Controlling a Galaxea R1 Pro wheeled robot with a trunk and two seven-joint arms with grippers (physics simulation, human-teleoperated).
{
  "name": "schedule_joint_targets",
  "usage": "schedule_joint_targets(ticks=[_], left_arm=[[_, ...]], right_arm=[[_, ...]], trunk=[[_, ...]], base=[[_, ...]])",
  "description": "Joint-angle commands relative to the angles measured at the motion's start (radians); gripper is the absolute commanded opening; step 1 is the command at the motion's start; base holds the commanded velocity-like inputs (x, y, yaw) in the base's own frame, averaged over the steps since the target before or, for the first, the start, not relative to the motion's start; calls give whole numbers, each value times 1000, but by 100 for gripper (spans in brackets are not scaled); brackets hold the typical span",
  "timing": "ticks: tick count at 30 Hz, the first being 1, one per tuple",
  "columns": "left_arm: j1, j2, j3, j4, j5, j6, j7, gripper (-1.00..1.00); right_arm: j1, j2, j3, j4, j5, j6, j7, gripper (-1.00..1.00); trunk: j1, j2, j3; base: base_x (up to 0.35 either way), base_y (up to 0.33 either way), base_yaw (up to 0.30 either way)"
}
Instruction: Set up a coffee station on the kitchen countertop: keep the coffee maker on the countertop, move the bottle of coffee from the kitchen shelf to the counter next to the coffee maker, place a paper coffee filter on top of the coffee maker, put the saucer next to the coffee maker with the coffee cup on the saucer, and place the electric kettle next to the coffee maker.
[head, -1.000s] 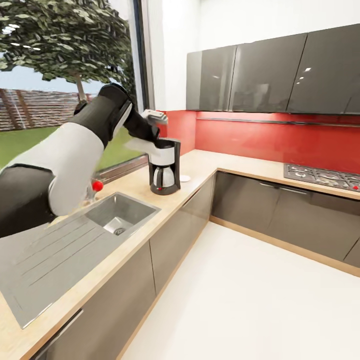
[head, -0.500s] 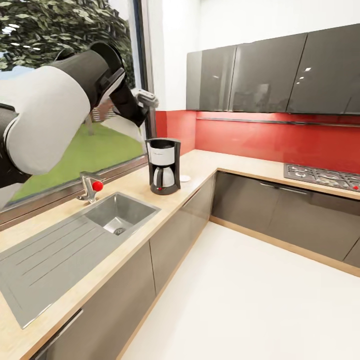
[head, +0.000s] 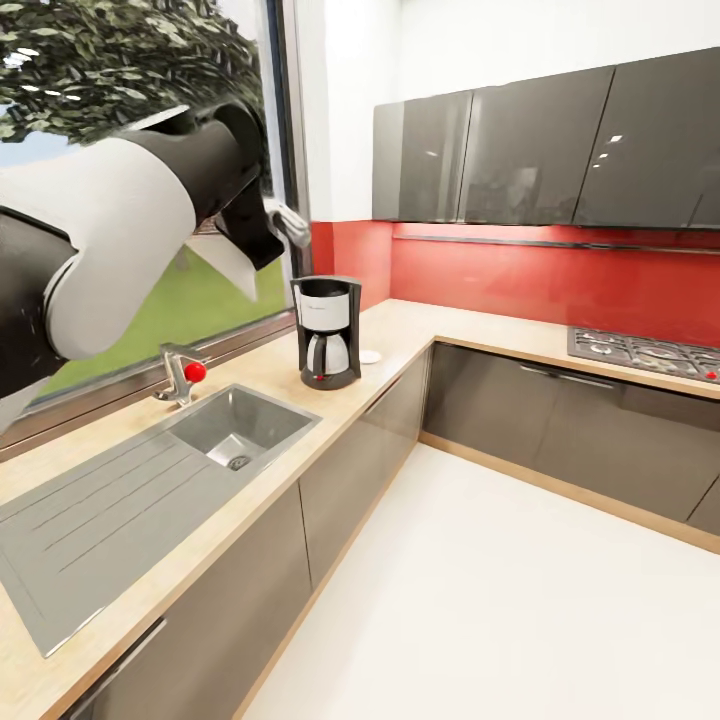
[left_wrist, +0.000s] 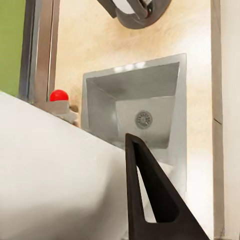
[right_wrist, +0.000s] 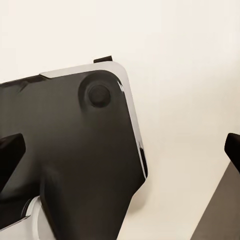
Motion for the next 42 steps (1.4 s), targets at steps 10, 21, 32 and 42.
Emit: schedule_joint_targets(ticks=[10, 21, 32, 42], left_arm=[[16, -3, -10, -8, -123, 4, -46, -100], [18, -3, -9, -8, -127, 5, -46, -100], [19, -3, -8, -8, -126, 4, -46, -100], [39, -3, -9, -9, -131, 3, -46, -100]], right_arm=[[0, -2, -6, -1, -6, -1, 0, 100], [0, -3, -6, -1, -6, -1, 0, 100], [0, -3, -6, -1, -6, -1, 0, 100], [0, -3, -6, -1, -6, -1, 0, 100]], trunk=[[1, -2, -2], [1, -2, -2], [1, -2, -2], [1, -2, -2]], base=[[65, -36, 0], [235, -158, 0], [234, -192, 0], [275, -140, 0]])
